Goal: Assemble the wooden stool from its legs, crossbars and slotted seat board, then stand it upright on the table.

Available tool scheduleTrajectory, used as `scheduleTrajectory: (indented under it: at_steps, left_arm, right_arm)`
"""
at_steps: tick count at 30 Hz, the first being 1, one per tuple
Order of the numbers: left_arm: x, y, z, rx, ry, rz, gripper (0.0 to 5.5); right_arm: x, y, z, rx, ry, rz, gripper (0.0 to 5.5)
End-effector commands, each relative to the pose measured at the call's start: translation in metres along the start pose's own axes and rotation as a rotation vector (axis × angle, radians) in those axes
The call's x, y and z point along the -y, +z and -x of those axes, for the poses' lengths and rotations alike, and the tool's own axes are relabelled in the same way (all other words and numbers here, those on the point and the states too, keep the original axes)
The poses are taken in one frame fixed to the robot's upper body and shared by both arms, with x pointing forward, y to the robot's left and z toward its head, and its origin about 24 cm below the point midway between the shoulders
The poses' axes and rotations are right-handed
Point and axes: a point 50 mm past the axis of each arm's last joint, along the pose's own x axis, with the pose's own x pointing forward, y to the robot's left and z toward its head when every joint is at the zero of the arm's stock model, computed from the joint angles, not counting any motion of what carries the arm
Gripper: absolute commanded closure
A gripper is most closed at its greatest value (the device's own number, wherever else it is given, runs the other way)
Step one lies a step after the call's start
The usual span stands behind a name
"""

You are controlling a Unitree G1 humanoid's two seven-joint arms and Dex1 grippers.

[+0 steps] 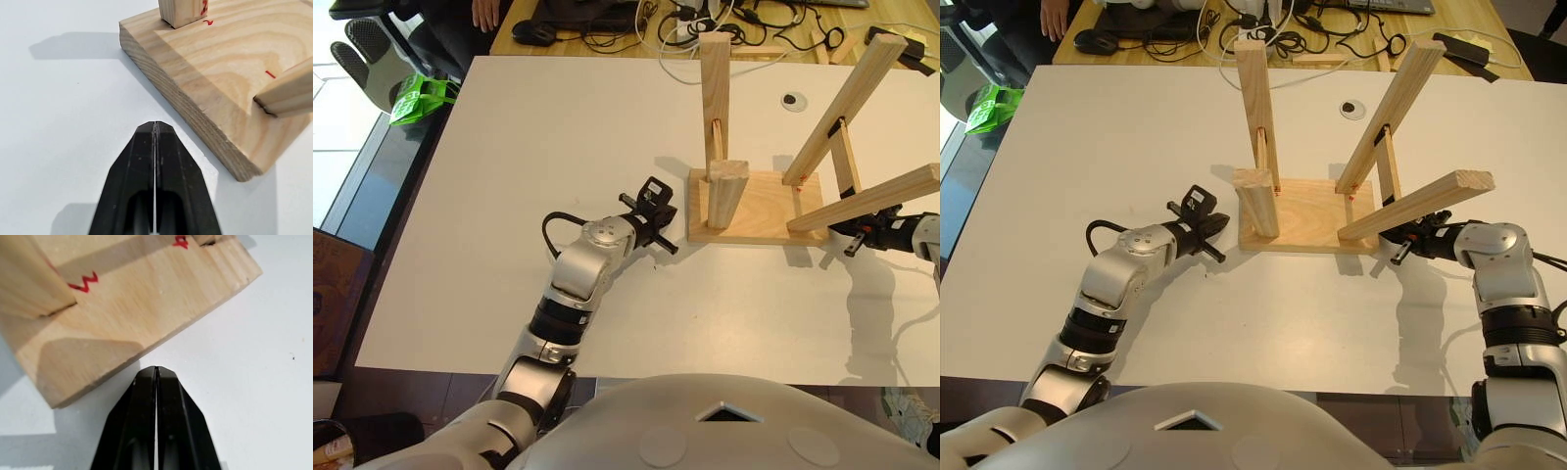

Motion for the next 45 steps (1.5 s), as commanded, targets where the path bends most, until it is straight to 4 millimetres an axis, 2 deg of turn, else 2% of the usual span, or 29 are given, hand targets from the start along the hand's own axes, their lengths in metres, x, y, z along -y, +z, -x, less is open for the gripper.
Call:
scheduleTrajectory:
  at_steps: [1,30,45]
  left_arm:
    - [-0.001,-0.004,0.0,-0.036,0.011,-0.012,5.47]
    - [0.0,-0.007,0.002,-0.074,-0.006,-0.025,5.47]
    - [0.013,-0.007,0.008,-0.069,-0.124,0.0,5.47]
  right_arm:
    - [-0.009,-0.018,-0.003,-0.066,0.028,-0.046,5.5]
    - [-0.01,-0.022,-0.001,-0.082,0.031,-0.041,5.5]
    - [-0.015,-0.026,0.007,-0.107,0.038,-0.06,5.5]
